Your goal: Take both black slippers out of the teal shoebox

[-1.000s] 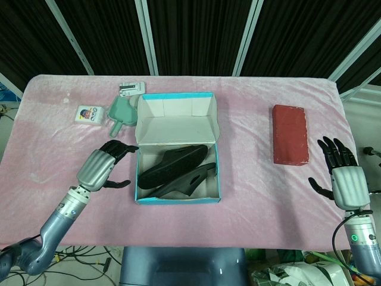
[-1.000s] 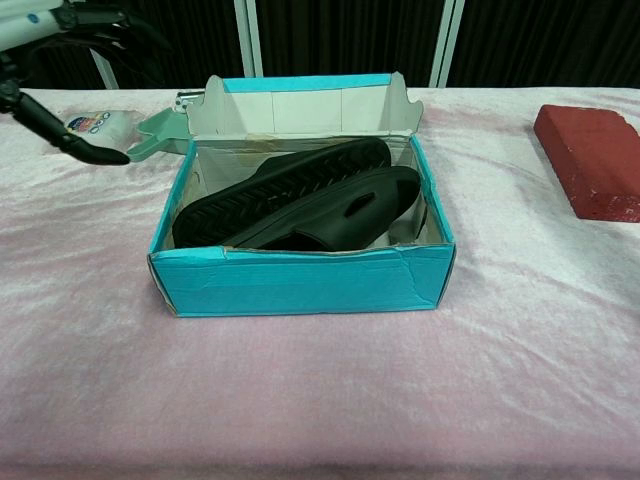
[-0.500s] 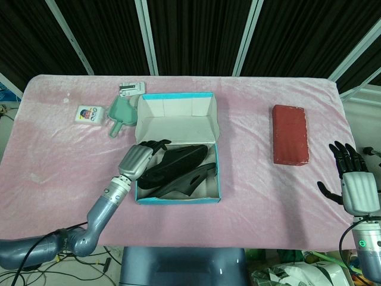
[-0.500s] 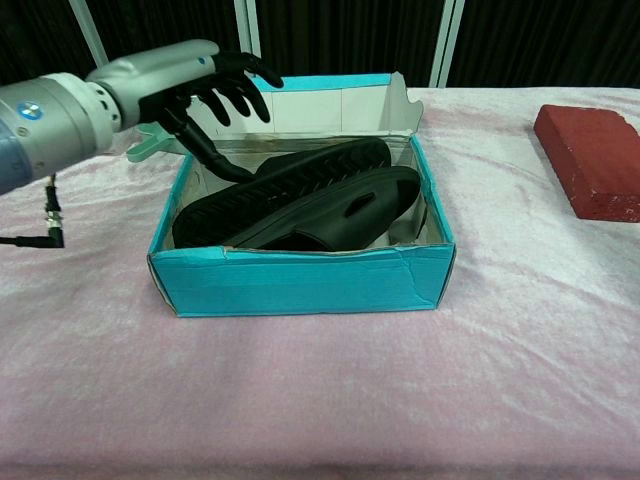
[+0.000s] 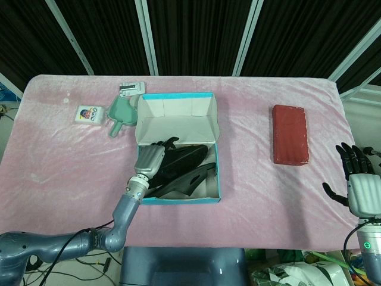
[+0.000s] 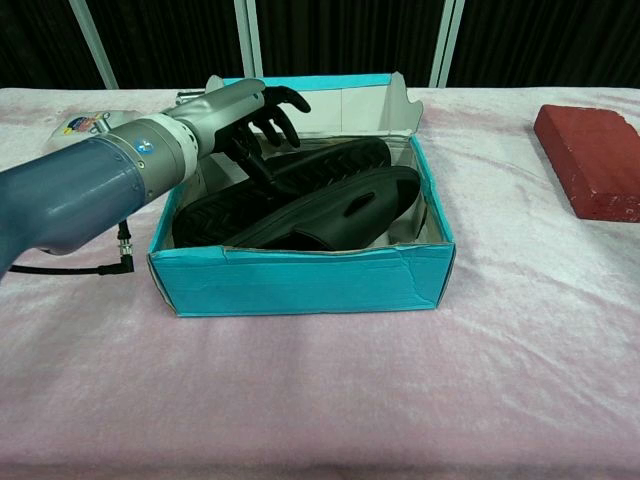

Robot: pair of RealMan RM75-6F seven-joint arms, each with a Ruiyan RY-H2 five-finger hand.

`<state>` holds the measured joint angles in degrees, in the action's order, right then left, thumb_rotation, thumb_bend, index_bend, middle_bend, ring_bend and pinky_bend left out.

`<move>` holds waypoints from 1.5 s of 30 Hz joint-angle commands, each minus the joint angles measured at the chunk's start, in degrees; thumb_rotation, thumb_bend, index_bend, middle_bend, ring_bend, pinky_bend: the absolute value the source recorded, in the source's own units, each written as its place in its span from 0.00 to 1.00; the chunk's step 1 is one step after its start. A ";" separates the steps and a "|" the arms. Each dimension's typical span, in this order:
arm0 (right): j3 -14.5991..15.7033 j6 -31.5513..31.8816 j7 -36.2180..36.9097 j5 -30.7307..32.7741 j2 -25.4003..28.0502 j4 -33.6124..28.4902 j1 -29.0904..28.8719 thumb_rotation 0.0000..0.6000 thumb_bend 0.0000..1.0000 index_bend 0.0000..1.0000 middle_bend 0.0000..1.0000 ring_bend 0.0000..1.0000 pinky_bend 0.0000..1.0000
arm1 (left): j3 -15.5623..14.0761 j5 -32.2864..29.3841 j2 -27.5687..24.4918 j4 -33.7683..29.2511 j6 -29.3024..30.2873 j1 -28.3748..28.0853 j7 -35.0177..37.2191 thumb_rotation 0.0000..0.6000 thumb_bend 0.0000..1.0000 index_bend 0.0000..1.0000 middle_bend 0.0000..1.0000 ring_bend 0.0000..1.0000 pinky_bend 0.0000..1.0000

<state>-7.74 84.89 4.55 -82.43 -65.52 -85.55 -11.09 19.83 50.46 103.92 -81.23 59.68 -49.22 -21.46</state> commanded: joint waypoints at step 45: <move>-1.34 0.61 0.72 -0.48 0.41 -0.06 1.08 1.00 0.17 0.00 0.05 0.00 0.15 | -1.60 25.59 0.27 4.99 17.22 4.24 19.82 1.00 0.58 0.32 0.48 0.42 0.67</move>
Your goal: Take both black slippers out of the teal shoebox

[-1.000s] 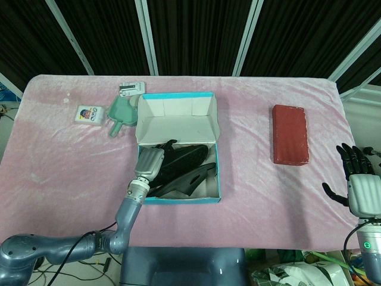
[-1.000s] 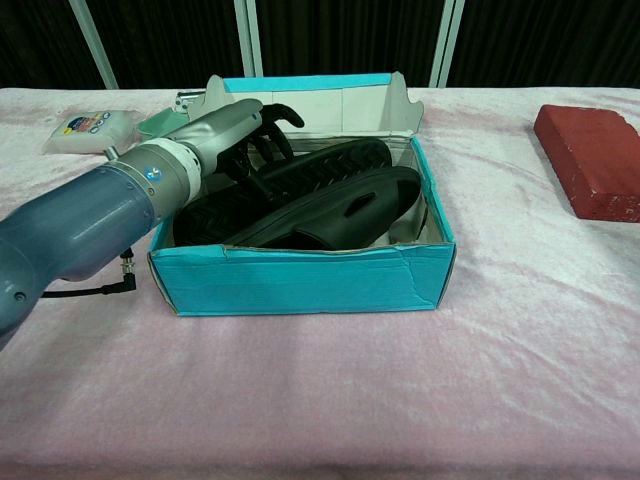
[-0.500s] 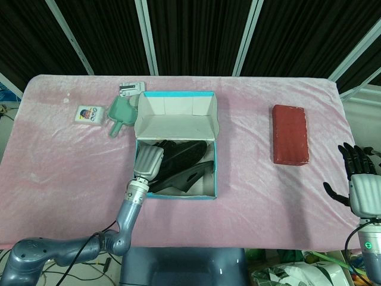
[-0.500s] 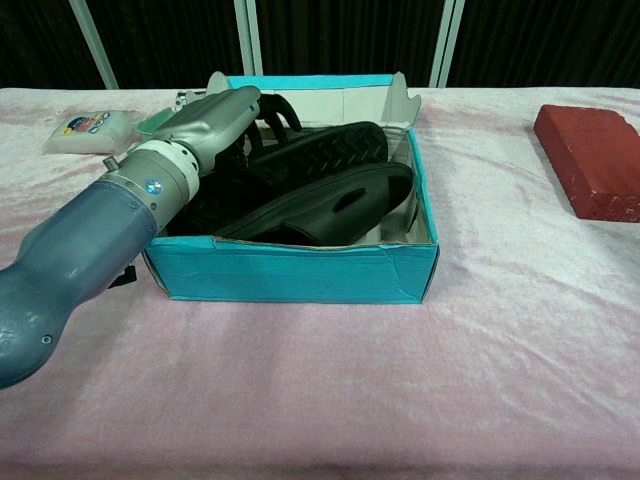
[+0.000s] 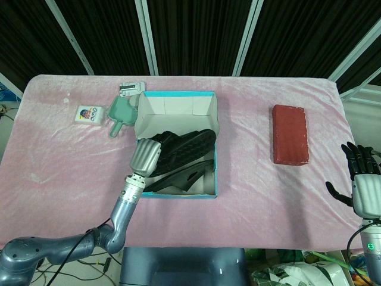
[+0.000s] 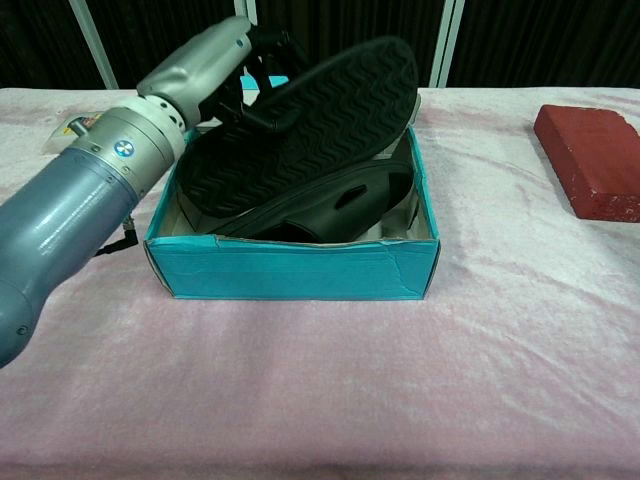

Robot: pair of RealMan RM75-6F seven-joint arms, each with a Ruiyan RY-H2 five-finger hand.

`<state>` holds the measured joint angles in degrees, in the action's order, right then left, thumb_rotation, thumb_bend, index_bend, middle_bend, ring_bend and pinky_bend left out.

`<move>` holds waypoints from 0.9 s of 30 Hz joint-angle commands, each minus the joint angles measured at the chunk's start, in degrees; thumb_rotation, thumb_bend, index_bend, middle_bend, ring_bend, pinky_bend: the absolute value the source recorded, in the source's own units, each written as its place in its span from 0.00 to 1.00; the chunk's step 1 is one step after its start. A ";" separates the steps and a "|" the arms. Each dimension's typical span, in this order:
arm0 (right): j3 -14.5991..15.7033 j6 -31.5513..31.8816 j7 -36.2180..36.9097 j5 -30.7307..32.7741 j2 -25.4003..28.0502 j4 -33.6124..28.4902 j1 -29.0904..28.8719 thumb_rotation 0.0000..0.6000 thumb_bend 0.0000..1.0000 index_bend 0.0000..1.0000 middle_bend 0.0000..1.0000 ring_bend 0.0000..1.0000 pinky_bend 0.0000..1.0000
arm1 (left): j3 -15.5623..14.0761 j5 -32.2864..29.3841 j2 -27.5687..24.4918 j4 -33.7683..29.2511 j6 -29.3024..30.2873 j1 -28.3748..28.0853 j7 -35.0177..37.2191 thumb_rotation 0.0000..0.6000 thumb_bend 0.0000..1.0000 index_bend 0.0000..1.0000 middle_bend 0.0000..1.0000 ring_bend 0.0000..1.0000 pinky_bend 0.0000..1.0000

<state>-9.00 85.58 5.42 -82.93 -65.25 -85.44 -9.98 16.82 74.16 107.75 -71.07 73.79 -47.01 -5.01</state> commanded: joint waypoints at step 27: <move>-0.35 -5.97 6.48 -7.83 2.97 -6.24 -7.06 1.00 0.16 0.00 0.05 0.00 0.15 | -10.53 -9.50 -20.76 -1.04 -4.82 16.97 -16.10 1.00 0.48 0.33 0.47 0.37 0.53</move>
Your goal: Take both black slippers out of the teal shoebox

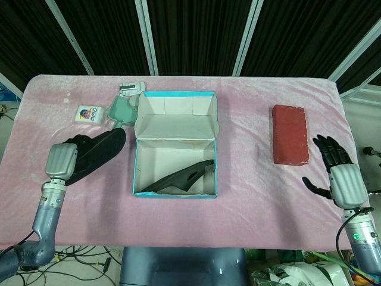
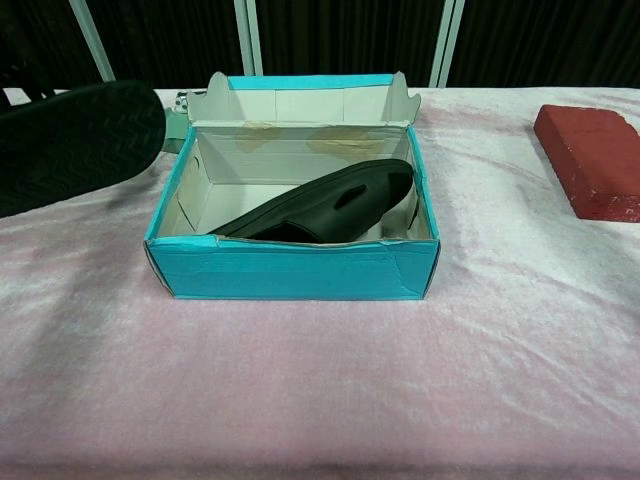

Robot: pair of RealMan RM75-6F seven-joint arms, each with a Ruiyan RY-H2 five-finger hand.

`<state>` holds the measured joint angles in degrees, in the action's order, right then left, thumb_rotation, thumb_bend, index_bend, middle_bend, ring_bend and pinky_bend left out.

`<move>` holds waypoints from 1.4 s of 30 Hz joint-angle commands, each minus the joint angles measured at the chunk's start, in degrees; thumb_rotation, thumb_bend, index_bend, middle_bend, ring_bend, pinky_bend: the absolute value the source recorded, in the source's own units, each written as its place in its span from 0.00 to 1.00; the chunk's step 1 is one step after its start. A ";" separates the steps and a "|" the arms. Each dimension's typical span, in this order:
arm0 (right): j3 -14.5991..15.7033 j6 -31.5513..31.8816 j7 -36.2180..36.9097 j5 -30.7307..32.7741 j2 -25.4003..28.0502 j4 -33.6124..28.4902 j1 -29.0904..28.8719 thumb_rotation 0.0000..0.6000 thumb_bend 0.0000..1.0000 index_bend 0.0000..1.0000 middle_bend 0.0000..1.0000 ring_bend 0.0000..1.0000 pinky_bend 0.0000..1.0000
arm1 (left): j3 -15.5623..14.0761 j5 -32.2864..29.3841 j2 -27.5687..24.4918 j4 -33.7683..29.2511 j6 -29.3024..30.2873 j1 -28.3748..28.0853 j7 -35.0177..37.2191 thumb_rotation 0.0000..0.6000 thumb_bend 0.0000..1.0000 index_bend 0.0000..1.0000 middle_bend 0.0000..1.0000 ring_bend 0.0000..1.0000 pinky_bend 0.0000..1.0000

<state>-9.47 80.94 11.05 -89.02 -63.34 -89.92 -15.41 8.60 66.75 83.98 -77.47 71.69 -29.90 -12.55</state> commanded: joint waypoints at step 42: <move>-3.99 -43.00 -8.46 11.96 -16.94 3.10 -37.16 1.00 0.12 0.01 0.09 0.00 0.15 | 3.69 3.04 -9.71 -13.53 13.59 12.76 10.23 1.00 0.00 0.03 0.16 0.01 0.13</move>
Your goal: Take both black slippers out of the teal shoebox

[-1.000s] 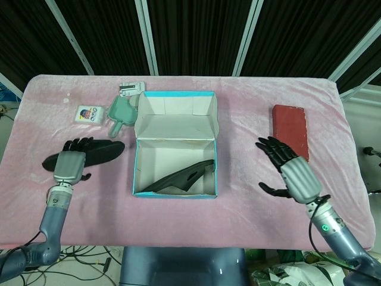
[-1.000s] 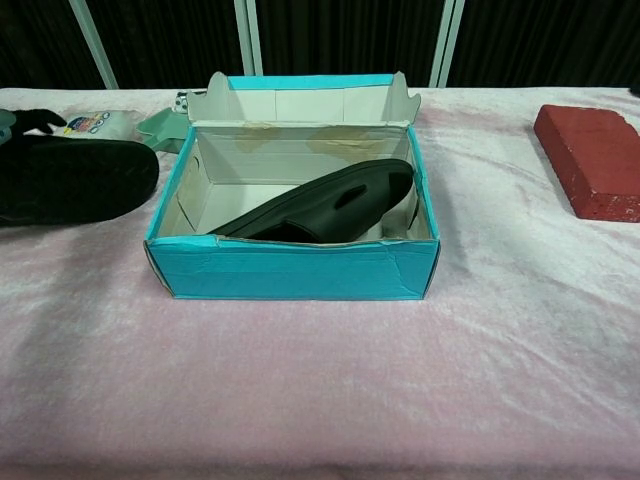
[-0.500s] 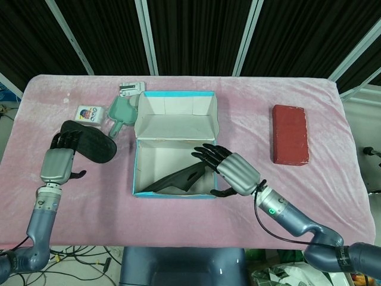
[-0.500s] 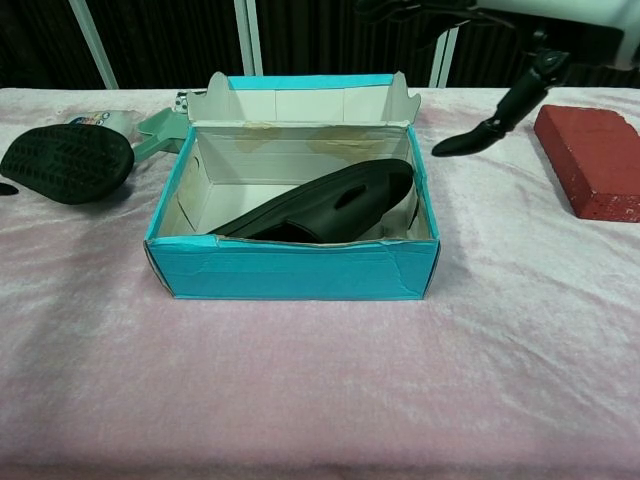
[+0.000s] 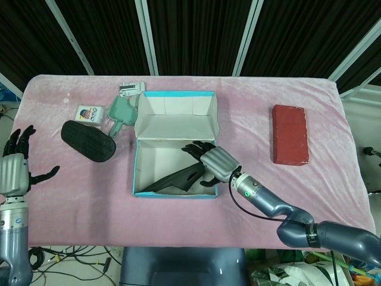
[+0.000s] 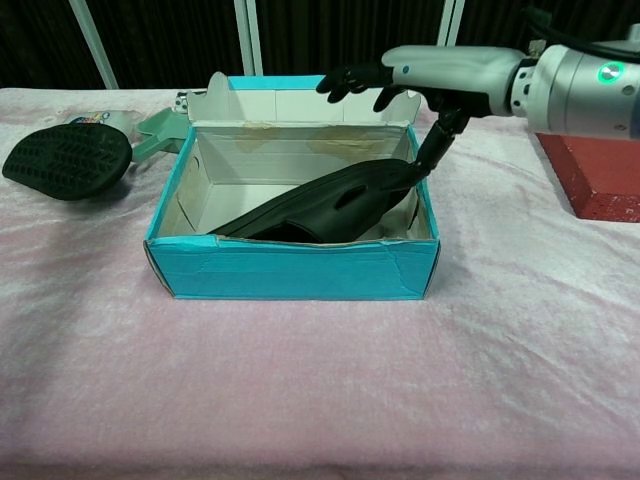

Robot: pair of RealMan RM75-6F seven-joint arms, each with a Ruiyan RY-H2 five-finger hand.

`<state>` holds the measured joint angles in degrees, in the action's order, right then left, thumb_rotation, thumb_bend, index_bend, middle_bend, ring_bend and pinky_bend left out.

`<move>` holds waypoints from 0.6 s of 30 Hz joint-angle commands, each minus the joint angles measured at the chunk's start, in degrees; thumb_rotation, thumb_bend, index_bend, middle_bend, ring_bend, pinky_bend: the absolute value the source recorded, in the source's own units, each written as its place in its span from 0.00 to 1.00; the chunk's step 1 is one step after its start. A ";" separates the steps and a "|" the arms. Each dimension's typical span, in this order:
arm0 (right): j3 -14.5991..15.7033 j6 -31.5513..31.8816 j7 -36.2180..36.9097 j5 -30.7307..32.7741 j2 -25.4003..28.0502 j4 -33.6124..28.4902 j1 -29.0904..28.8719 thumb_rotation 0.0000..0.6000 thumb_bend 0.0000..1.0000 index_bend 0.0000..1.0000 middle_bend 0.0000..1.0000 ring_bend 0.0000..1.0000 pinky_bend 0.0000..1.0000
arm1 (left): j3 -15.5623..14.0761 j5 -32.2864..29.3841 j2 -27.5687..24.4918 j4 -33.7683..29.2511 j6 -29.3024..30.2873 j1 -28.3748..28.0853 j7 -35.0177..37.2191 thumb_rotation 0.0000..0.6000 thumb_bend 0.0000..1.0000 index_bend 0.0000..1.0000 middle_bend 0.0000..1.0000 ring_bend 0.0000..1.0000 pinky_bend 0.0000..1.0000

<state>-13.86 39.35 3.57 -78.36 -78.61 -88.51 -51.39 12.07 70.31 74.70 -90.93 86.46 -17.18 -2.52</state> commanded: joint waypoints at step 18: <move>4.41 -4.69 -7.71 6.45 -4.98 5.72 -3.90 1.00 0.16 0.08 0.13 0.01 0.16 | 1.75 -2.80 0.39 3.13 -5.66 0.30 3.85 1.00 0.00 0.03 0.15 0.01 0.15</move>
<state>-9.76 34.93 -3.81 -72.00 -83.17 -83.16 -55.04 13.72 67.56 75.07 -87.91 80.82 -16.97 1.13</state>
